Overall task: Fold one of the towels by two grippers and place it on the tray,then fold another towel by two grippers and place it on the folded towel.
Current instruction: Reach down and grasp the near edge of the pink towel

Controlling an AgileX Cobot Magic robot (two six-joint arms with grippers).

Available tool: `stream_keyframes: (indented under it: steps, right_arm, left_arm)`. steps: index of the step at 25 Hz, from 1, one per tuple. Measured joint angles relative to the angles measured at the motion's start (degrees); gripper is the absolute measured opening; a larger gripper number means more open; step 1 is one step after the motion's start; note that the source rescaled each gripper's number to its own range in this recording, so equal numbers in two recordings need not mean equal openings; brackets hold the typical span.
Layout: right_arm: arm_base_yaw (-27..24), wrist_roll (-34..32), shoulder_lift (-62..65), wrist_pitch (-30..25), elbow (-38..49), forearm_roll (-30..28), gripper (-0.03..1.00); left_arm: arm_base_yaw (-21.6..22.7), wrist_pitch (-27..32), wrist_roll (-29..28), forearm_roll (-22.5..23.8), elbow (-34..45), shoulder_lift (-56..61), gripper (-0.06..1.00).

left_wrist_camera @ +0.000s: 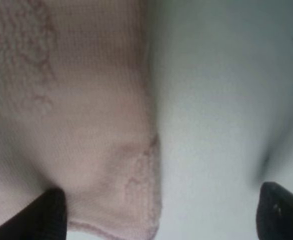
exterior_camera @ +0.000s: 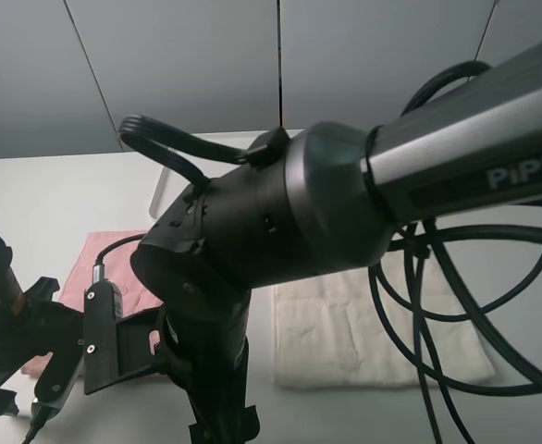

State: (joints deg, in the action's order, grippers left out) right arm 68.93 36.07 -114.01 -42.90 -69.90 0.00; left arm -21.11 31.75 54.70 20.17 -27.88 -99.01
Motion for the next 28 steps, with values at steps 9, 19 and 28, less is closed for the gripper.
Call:
stream_keyframes:
  steps: [9, 19, 28]
  right_arm:
    - [0.0, -2.4, -6.1, -4.8, -8.1, -1.0, 1.0]
    - [0.0, -4.4, -10.6, -4.6, -8.2, -4.3, 1.0]
    - [-0.2, -7.3, -11.6, -2.7, -8.2, -5.1, 1.0]
  left_arm:
    - [0.0, -0.1, 0.0, -0.2, 0.0, 0.0, 0.99]
    - [0.0, -0.3, 0.0, -0.3, 0.0, 0.0, 0.99]
    - [0.0, -0.3, 0.0, -0.3, 0.0, 0.0, 0.99]
